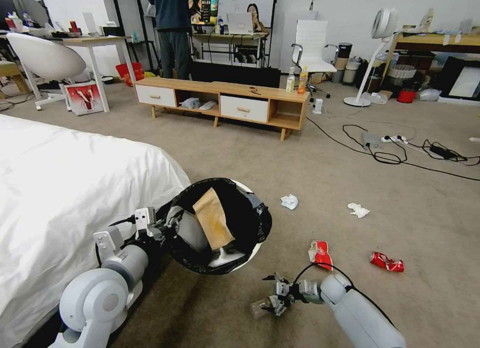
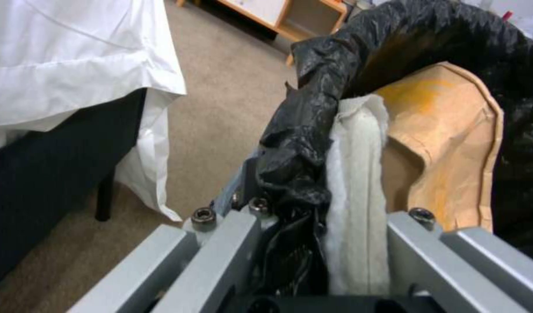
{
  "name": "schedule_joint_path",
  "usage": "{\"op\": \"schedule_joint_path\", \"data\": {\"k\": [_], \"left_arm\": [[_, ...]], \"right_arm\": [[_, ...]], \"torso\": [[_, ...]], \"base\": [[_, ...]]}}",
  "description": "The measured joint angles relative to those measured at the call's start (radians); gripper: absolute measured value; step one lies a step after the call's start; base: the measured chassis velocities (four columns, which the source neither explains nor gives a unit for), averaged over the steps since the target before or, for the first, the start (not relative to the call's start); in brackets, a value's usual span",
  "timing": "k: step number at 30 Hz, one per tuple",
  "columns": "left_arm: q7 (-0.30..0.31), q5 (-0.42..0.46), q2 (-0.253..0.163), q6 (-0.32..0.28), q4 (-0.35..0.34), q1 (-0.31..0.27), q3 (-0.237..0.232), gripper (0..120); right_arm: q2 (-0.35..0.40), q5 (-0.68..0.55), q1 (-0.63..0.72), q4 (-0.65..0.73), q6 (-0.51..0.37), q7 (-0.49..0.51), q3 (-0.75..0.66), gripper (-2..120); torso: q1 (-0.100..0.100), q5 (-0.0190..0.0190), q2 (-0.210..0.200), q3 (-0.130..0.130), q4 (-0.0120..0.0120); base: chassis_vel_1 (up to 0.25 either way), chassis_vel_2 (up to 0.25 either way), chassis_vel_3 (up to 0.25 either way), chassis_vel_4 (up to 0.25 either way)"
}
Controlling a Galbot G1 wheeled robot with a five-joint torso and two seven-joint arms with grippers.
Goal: Pick up the trash bin and place the garbage on the floor into it.
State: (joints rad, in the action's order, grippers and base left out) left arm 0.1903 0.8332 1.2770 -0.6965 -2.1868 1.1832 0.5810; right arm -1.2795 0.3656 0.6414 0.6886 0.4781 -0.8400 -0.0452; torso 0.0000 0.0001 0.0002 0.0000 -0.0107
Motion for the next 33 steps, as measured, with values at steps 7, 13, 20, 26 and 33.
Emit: {"op": "schedule_joint_path", "data": {"k": [7,13,20,26,33], "left_arm": [[-0.002,-0.006,0.004,0.001,0.002,-0.003,0.0,7],[-0.003,-0.009,0.004,0.002,0.006,-0.004,-0.001,7],[-0.004,-0.009,0.004,0.002,0.006,-0.005,-0.003,7],[-0.005,-0.01,0.003,0.003,0.006,-0.004,-0.004,7],[-0.006,-0.01,0.0,0.003,0.008,-0.003,-0.005,7]], "right_arm": [[-0.004,0.003,0.005,0.001,-0.001,0.003,0.006,100],[-0.004,0.005,0.017,-0.002,-0.001,0.013,0.005,100],[-0.001,0.004,0.033,-0.001,-0.001,0.019,-0.006,100],[0.001,0.003,0.046,-0.001,-0.001,0.028,-0.01,100],[0.001,0.003,0.06,-0.002,0.0,0.045,-0.017,98]], "torso": [[0.0,0.0002,0.0,0.0,-0.0002],[0.0,-0.0001,0.0,0.0,-0.0003],[0.0,0.0,0.0,0.0,-0.0003],[0.0,0.0,0.0,0.0,-0.0003],[0.0,-0.0001,0.0,0.0,-0.0003]], "base": [[0.0,0.0,0.0,0.0],[0.0,0.0,0.0,0.0],[0.0,0.0,0.0,0.0],[0.0,0.0,0.0,0.0],[0.0,0.0,0.0,0.0]]}}
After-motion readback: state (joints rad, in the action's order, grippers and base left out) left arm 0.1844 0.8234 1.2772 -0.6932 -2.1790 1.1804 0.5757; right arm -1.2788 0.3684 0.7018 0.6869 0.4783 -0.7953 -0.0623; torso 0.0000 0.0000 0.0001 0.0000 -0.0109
